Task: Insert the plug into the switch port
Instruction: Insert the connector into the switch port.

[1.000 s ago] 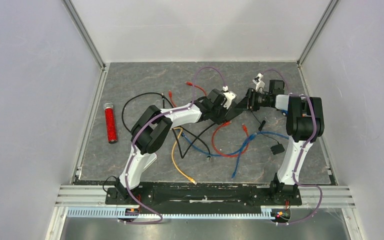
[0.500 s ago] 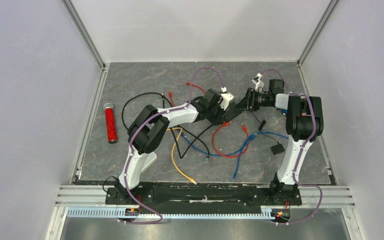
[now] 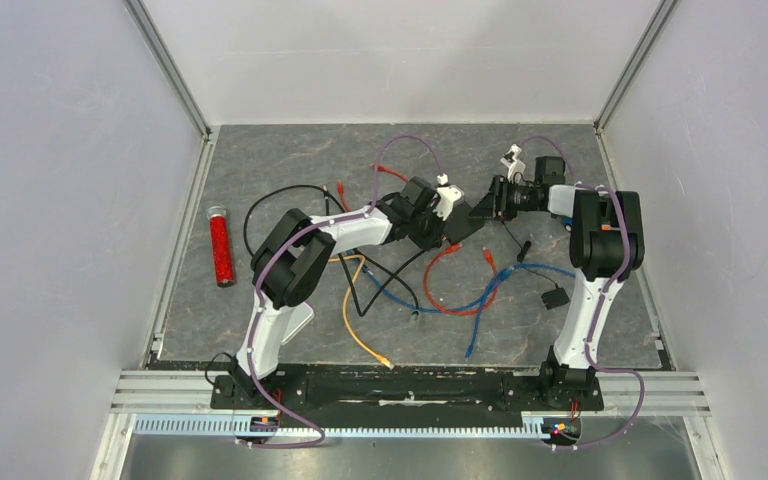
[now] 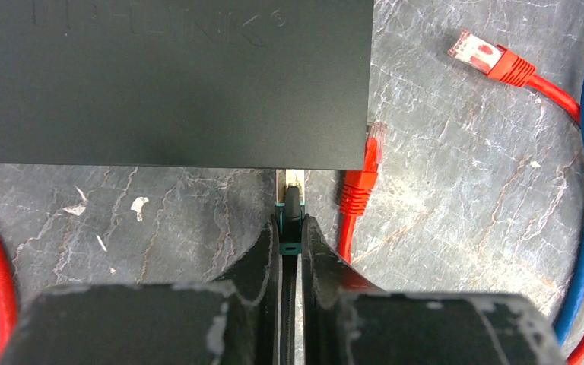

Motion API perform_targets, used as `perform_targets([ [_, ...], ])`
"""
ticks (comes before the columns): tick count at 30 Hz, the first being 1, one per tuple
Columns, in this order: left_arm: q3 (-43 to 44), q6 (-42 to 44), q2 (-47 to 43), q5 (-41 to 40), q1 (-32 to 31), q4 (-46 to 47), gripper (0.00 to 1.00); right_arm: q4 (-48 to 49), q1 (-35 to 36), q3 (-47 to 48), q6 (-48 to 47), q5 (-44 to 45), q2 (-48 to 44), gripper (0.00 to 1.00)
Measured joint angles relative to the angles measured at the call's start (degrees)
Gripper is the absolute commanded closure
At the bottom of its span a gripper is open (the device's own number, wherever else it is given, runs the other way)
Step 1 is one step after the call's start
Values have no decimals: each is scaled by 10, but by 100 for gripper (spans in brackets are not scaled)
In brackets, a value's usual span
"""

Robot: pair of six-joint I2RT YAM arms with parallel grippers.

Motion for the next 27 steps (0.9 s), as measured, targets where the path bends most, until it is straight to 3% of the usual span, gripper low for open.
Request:
perform_targets([
  [6,-8,0,-5,0,1,4,98,16,12,-4,-10,11,1,62],
  [12,-14,-8,-9,0,2,0,98,95,20,-58,-5,11,-17,70],
  [27,-17,-59,-9,-7,1,8,98,186,32,-136,15,68,-68,69],
])
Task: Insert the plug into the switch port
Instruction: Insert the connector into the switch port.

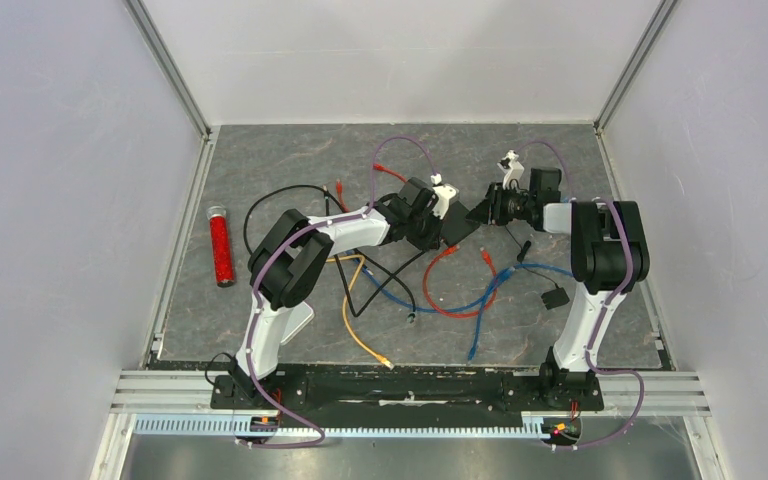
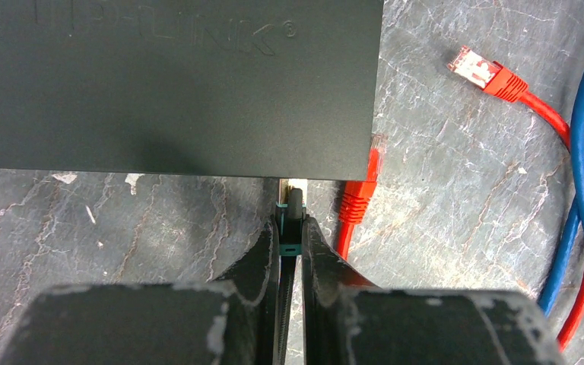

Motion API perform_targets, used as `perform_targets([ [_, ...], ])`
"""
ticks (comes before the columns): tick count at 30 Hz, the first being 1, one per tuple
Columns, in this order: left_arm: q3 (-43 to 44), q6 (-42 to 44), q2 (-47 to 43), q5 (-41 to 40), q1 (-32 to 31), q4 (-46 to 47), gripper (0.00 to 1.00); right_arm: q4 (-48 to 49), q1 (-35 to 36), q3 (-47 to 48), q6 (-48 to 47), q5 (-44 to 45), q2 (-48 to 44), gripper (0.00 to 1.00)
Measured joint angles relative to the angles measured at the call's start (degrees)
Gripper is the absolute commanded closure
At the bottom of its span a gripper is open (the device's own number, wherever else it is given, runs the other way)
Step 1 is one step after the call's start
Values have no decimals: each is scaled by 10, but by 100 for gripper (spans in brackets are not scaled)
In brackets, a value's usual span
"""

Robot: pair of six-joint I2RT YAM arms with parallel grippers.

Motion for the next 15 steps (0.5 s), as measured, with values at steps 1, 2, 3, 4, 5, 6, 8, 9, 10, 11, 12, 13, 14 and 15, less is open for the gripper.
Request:
perform_targets([
  [1,0,0,0,0,0,0,98,5,0,-3,1,1,-1,69],
  [2,0,0,0,0,0,0,98,9,0,-5,2,2,-2,69],
  [3,0,0,0,0,0,0,98,10,1,-6,2,2,-2,69],
  [4,0,0,0,0,0,0,98,11,1,-7,2,3,-3,69],
  [5,0,0,0,0,0,1,98,11,1,-7,2,4,-3,69],
  [6,0,0,0,0,0,0,98,11,1,-6,3,5,-3,69],
  [8,0,0,0,0,0,1,98,10,1,-2,9,7,-3,70],
  [9,0,0,0,-1,0,1,98,6,0,1,13,9,-3,70],
  [10,0,0,0,-1,0,1,98,-1,0,5,19,12,-3,70],
  [11,0,0,0,-2,0,2,98,-8,-1,10,23,14,-3,69],
  [12,1,0,1,-2,-2,6,98,-17,-3,18,29,17,-2,67],
  [13,5,0,5,-2,-3,9,98,-29,-8,26,35,19,1,64],
  [14,12,0,9,-2,-5,9,98,-45,-15,36,43,20,4,61],
  [15,27,1,19,-4,-7,7,98,-58,-21,44,50,22,6,58],
])
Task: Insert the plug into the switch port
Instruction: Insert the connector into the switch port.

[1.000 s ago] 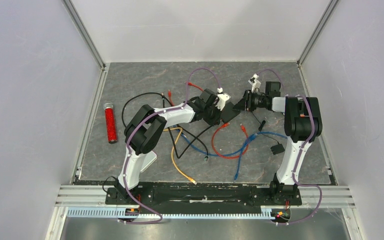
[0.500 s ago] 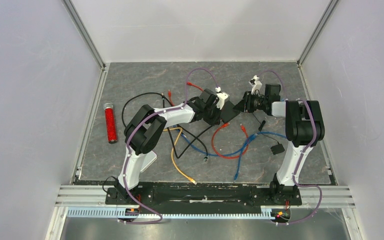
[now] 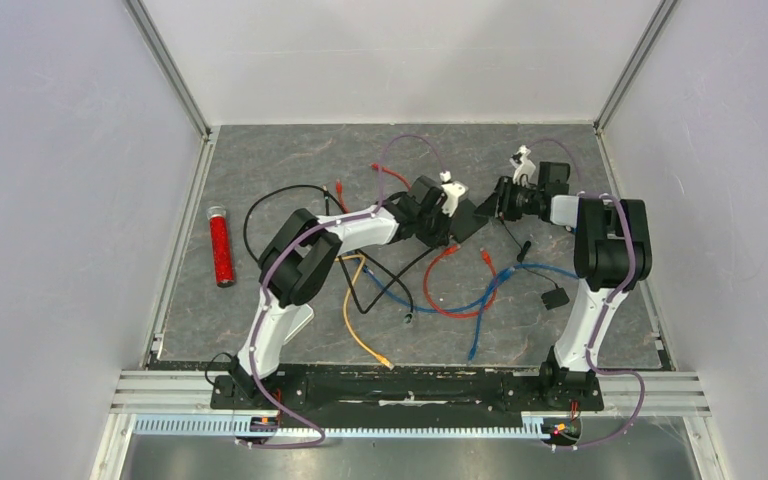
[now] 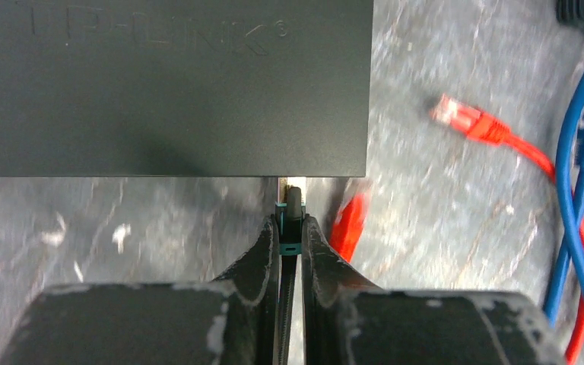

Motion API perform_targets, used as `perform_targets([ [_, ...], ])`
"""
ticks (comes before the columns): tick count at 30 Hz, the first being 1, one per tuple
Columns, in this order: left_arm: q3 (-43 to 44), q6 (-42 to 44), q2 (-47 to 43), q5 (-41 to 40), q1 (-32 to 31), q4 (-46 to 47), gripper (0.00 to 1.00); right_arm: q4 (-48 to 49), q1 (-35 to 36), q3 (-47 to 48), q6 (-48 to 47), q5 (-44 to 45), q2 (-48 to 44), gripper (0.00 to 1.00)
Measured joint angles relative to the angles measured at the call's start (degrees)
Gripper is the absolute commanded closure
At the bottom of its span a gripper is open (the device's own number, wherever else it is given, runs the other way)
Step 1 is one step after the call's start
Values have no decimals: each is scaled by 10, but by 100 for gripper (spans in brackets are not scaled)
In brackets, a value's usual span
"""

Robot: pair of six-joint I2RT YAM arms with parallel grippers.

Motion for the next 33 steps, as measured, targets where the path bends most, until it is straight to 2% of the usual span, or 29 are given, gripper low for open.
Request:
perform_targets([
  [5,93,1,59,-11,-5,-16,98,-57,-34,40,30,23,6,46],
  [8,151,1,92,-9,-4,-42,97,-76,-46,56,43,39,4,44],
  [11,206,1,121,-9,-2,-66,92,-90,-56,57,49,62,-9,43],
  [19,249,2,139,-26,1,-81,50,-120,-62,43,55,108,-123,43],
  [20,254,2,139,-27,1,-82,41,-119,-62,37,55,114,-138,43],
  [21,256,2,138,-28,1,-82,28,-118,-62,29,55,121,-156,43],
  [22,256,2,136,-30,2,-84,24,-118,-62,19,55,127,-171,43],
  [27,212,0,87,-30,3,-94,21,-119,-62,-36,52,159,-230,45],
  [33,101,0,-82,-62,3,-109,20,-147,-46,-108,41,226,-302,47],
])
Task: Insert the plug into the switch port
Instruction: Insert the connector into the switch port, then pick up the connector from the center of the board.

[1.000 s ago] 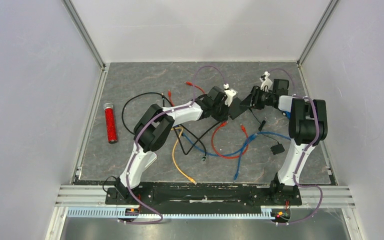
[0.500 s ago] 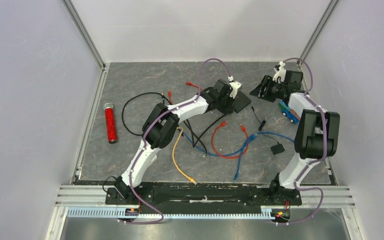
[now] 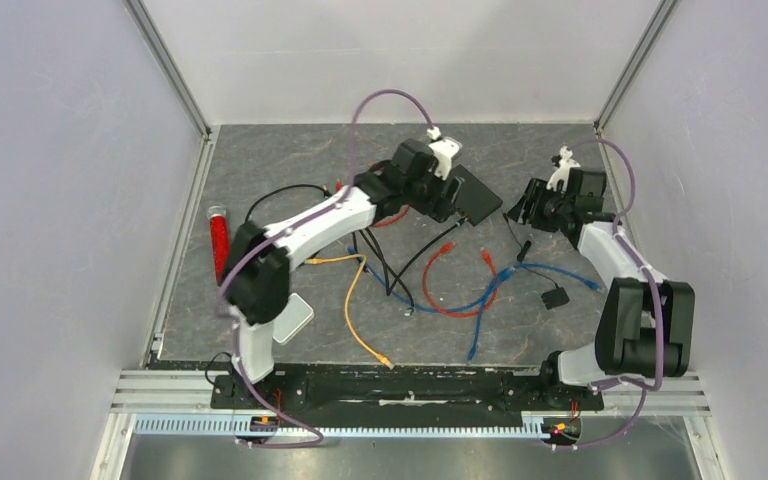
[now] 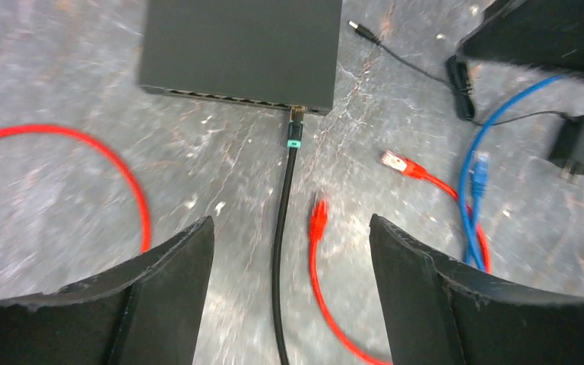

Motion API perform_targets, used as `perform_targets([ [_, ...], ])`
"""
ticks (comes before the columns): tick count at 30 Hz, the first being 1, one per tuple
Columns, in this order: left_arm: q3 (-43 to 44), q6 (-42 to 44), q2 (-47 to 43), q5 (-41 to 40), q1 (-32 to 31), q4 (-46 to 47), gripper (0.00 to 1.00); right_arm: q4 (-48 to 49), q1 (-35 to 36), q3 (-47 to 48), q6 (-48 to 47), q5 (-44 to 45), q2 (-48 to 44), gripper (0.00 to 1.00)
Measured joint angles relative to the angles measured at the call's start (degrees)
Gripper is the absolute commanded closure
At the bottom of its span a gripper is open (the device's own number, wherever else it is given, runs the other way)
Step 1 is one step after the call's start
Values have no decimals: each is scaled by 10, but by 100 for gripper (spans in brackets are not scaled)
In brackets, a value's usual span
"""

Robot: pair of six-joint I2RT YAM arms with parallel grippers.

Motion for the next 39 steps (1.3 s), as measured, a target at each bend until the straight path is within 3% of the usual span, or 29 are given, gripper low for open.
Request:
perform_targets([
  [11,-229,20,-377,-118,3,-43,20,-35,153,-101,-87,111,-68,49],
  [22,-483,60,-653,-212,3,-45,19,-39,202,-119,-143,179,-17,53],
  [33,-490,60,-656,-240,3,-24,21,-8,225,-92,-157,217,40,61],
  [36,-490,60,-657,-244,3,-24,21,1,230,-80,-156,220,54,73],
  [39,-490,61,-657,-247,3,-23,21,5,233,-69,-153,226,66,94],
])
